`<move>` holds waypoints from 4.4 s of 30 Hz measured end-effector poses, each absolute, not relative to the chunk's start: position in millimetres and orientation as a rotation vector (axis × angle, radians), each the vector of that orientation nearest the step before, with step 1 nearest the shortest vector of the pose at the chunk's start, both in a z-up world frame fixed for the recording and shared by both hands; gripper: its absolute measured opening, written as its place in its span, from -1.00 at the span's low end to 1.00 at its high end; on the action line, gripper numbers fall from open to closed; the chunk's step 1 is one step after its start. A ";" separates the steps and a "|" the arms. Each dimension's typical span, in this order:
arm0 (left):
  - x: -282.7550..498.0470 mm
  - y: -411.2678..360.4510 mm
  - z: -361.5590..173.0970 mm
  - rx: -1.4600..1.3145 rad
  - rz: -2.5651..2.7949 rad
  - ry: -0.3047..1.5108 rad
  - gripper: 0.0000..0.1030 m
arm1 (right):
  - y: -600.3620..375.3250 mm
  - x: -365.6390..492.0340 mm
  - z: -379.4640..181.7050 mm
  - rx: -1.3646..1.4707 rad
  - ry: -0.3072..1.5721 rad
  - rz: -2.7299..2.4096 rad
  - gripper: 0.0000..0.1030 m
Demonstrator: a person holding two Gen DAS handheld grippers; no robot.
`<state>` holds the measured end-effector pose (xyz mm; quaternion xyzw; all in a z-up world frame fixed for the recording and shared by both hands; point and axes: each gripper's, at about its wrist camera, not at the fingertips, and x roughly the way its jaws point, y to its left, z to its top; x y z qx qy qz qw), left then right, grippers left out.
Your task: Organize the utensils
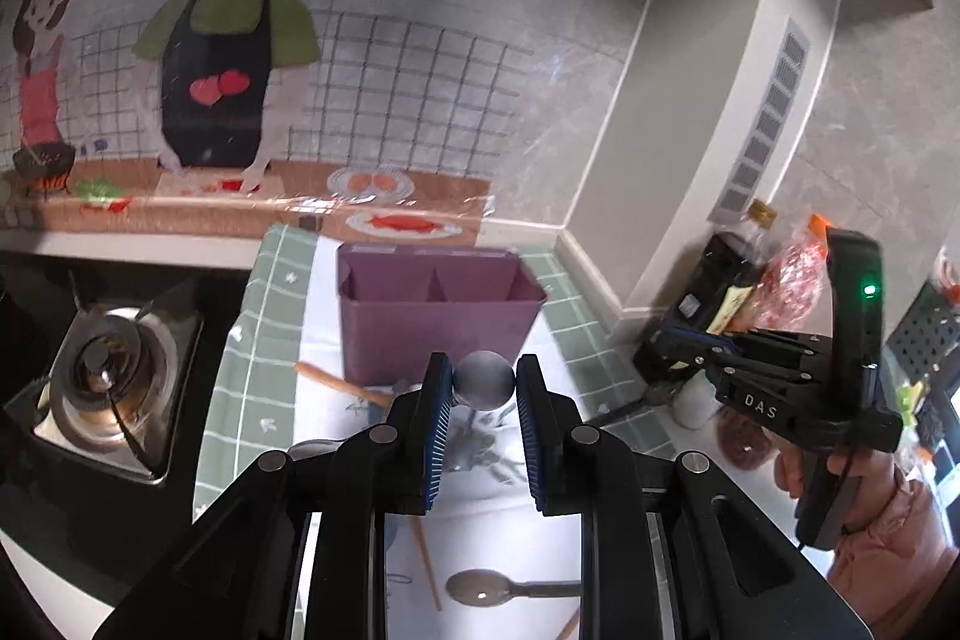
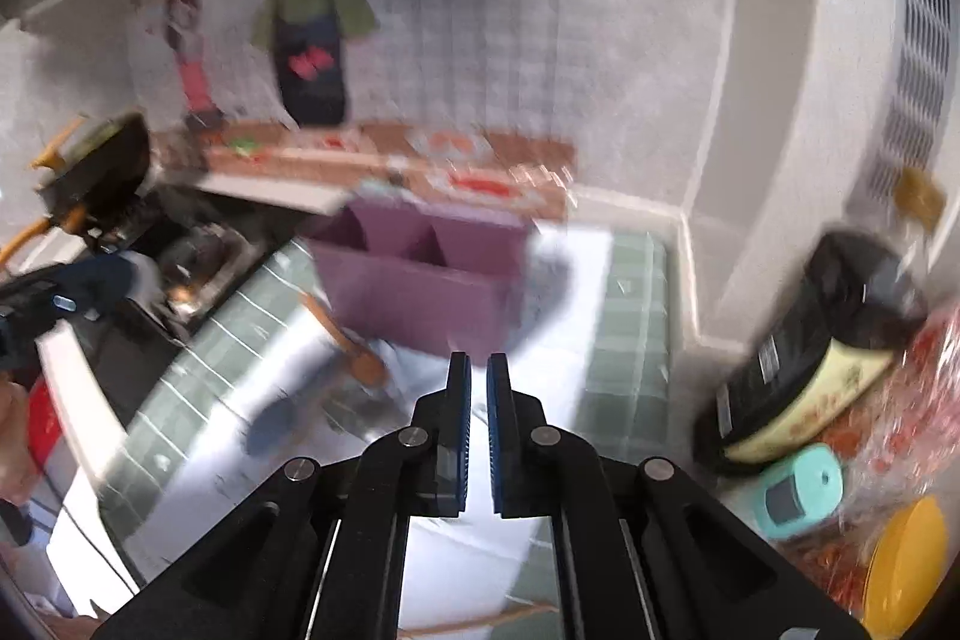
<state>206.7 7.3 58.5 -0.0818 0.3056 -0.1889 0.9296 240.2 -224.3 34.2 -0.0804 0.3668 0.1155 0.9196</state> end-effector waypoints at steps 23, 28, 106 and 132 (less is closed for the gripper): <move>226.5 38.4 12.0 -0.260 -0.291 0.707 -0.56 | -298.3 321.4 -94.7 0.098 0.993 -0.253 0.17; 227.6 45.3 10.6 -0.268 -0.270 0.710 -0.56 | -292.0 324.3 -96.7 -0.040 0.947 -0.284 -0.65; 277.2 -82.1 -94.0 0.131 -0.437 1.051 -0.56 | -238.2 220.5 -60.0 -0.091 0.951 0.177 -0.42; 251.5 -4.5 179.6 -0.099 -0.395 0.275 -0.56 | -181.4 243.0 178.3 -0.186 0.381 0.218 -0.42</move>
